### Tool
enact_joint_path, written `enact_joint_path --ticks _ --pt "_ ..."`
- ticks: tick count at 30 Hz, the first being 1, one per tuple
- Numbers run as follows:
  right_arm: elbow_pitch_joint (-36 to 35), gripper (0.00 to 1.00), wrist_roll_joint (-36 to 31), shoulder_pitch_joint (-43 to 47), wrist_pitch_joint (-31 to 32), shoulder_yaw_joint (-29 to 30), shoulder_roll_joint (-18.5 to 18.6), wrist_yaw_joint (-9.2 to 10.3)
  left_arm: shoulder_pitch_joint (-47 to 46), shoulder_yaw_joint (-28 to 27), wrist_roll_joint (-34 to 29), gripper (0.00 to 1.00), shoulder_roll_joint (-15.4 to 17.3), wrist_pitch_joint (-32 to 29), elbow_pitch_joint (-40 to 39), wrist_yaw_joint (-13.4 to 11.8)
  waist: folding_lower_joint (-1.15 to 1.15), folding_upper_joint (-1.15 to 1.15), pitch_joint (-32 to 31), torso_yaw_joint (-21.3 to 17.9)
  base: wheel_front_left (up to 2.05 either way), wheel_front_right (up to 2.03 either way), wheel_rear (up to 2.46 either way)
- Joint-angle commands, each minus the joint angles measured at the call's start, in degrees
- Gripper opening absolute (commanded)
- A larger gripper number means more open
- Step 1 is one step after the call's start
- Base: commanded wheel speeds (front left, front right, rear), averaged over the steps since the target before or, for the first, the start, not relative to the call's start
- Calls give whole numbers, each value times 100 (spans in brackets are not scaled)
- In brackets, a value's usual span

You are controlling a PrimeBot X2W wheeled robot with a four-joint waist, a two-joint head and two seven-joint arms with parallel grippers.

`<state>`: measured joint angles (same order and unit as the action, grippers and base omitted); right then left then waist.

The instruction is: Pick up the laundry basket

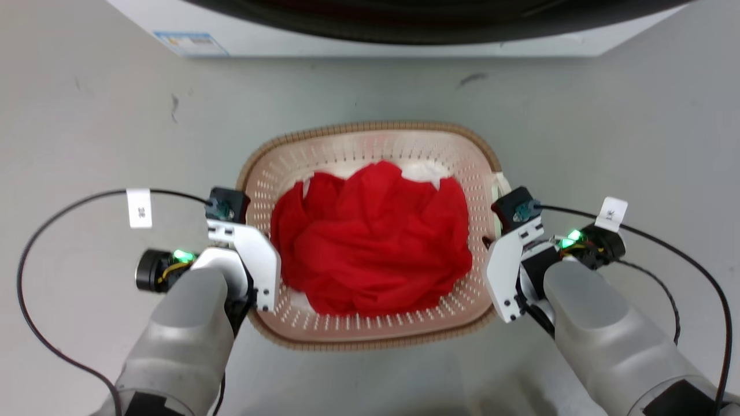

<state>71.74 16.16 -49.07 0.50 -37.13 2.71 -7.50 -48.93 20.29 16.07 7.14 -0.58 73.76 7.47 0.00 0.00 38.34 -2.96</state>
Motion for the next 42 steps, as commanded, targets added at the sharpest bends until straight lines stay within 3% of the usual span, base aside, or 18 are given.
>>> enact_joint_path --ticks 1,19,42 --pt "-45 0 72 111 48 -112 29 2 171 89 27 0 0 -83 8 -6 0 0 -312 -6 0 0 0" --pt "-102 0 788 750 701 -858 24 2 906 523 714 0 -15 -762 4 -1 0 0 -1603 -33 0 0 0" --pt "-43 0 1541 1351 940 -1658 17 1 1627 1163 1286 0 46 -908 -4 -1 0 0 -2839 -53 0 0 0"
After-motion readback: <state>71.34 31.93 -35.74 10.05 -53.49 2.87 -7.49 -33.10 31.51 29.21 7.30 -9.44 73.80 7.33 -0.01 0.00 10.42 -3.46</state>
